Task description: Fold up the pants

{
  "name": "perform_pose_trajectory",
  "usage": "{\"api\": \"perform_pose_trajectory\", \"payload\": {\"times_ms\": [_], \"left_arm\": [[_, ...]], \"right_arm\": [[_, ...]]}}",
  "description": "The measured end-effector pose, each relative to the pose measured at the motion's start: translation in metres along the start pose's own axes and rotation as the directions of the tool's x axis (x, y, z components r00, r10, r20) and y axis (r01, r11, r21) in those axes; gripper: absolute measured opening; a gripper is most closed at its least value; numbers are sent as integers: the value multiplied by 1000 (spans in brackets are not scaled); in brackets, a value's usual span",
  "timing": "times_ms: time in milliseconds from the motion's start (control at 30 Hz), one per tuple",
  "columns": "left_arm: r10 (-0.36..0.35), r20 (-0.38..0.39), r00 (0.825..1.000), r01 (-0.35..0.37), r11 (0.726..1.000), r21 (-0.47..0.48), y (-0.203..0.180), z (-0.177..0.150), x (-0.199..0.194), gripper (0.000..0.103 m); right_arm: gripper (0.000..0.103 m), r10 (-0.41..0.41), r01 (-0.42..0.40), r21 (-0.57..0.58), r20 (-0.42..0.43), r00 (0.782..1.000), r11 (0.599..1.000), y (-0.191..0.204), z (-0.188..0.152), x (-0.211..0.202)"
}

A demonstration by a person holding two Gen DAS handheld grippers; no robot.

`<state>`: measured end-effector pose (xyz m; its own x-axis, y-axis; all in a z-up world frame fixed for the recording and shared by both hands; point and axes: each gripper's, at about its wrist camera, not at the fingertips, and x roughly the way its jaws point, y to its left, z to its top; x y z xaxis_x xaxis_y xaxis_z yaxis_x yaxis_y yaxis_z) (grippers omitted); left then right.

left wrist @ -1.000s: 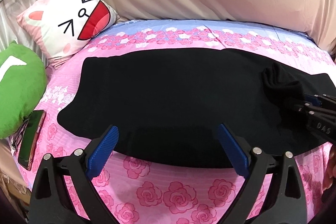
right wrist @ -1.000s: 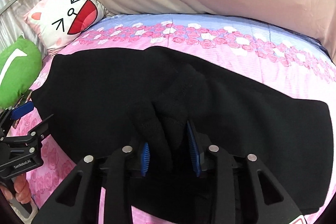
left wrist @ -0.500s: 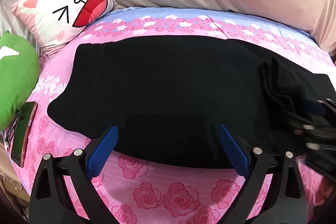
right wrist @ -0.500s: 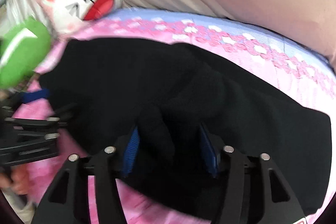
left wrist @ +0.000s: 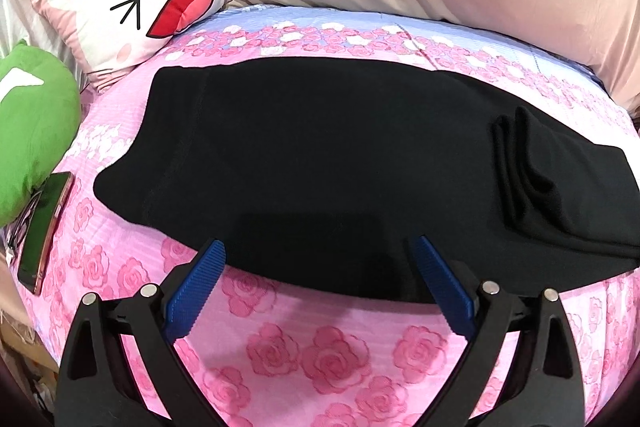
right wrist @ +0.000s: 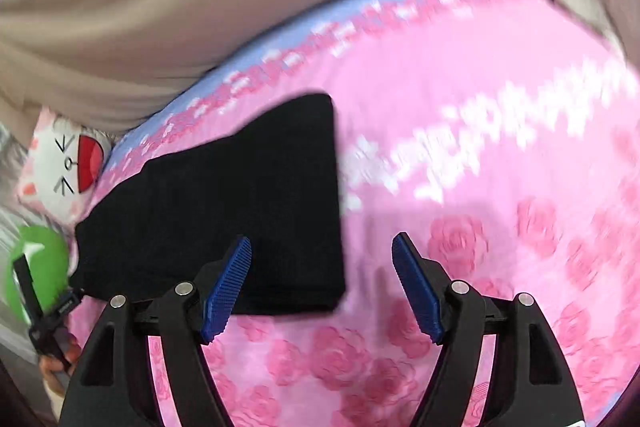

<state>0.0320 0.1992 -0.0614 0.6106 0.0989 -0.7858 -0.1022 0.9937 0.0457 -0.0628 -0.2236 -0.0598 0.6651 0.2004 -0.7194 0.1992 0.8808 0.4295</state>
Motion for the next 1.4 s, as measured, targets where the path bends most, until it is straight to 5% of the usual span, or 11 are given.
{"api": "perform_pose_trajectory", "payload": {"times_ms": [233,267,300,333,633,867,967,1067,1133,1267,1400], "left_arm": [[-17,-22,1000,16,1000,-24,-14,-1,-8,94],[-20,-22,1000,19,999,-30,-15,-1,-9,94],[-25,-25,999,24,999,-37,-17,-1,-10,94],[-35,-30,999,34,998,-45,-18,0,-11,94],[-33,-49,998,30,997,-68,-25,-2,-23,94],[-49,-57,997,48,999,-26,-44,-8,-27,94],[-68,-65,996,68,998,6,-61,-10,-23,94],[-71,-80,994,73,997,16,-74,-10,-17,94],[-73,-83,994,75,997,24,-79,-10,-14,94],[-69,-86,994,72,997,27,-79,-11,-12,94],[-70,-83,994,72,997,26,-69,-12,-15,94]], "right_arm": [[76,172,-172,27,-31,985,985,7,-3,27],[72,215,-213,47,-39,976,976,9,-4,31],[43,207,-206,45,-29,978,978,12,-6,31],[33,194,-193,24,-39,980,981,16,-8,35],[17,195,-193,-59,30,980,979,-6,-2,-10],[17,28,-25,-29,106,994,999,-74,-2,-58],[40,-98,103,-89,59,993,991,-85,-6,-58],[58,-207,252,-165,247,947,954,-52,-14,-93],[73,-121,204,-260,301,946,944,-19,-22,-106],[72,45,21,-526,112,993,850,65,-54,-56],[61,20,-10,-639,8,1000,769,113,-76,5]]}}
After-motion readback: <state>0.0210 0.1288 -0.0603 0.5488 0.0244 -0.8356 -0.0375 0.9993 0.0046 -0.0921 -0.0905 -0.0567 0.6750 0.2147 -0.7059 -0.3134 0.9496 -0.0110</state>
